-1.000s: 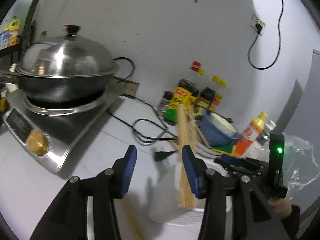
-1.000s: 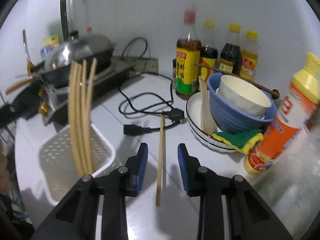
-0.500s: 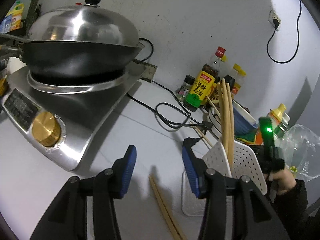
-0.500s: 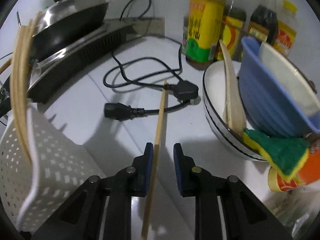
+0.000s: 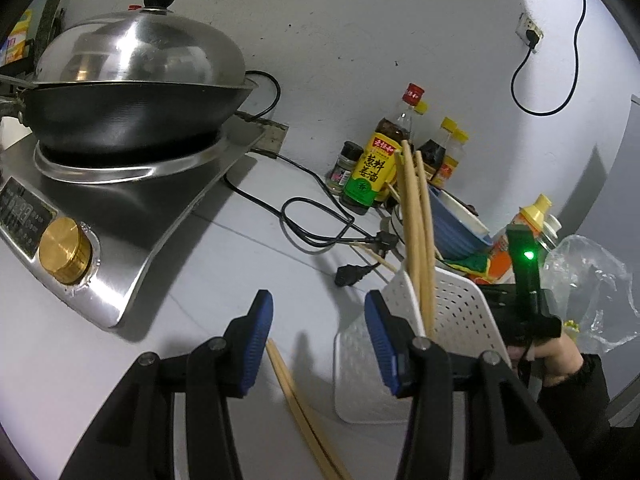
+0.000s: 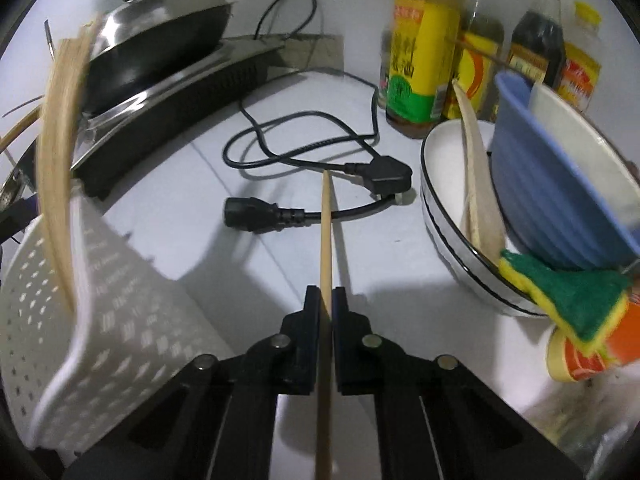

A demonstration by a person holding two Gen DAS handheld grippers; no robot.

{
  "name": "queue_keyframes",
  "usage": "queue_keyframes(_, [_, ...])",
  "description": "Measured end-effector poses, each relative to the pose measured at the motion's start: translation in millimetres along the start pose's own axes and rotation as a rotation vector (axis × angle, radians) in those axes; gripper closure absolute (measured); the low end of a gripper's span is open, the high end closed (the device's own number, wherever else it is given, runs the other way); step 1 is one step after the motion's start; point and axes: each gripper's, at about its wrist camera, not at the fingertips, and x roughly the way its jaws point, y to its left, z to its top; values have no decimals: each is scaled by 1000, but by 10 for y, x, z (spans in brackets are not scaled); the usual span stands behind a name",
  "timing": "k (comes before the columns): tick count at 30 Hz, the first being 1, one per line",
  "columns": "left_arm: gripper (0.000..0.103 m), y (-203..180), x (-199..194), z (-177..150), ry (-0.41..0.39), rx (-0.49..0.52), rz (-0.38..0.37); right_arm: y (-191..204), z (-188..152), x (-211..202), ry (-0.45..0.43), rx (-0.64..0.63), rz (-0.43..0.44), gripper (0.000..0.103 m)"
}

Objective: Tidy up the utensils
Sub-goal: 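Carry the upright chopstick over the white holder with the right tool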

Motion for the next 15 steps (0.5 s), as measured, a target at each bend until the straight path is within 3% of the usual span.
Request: queue_keyframes(15, [56,-134,-590,-98,-77,18,-20,310,-277,-825,-90,-38,-116,97])
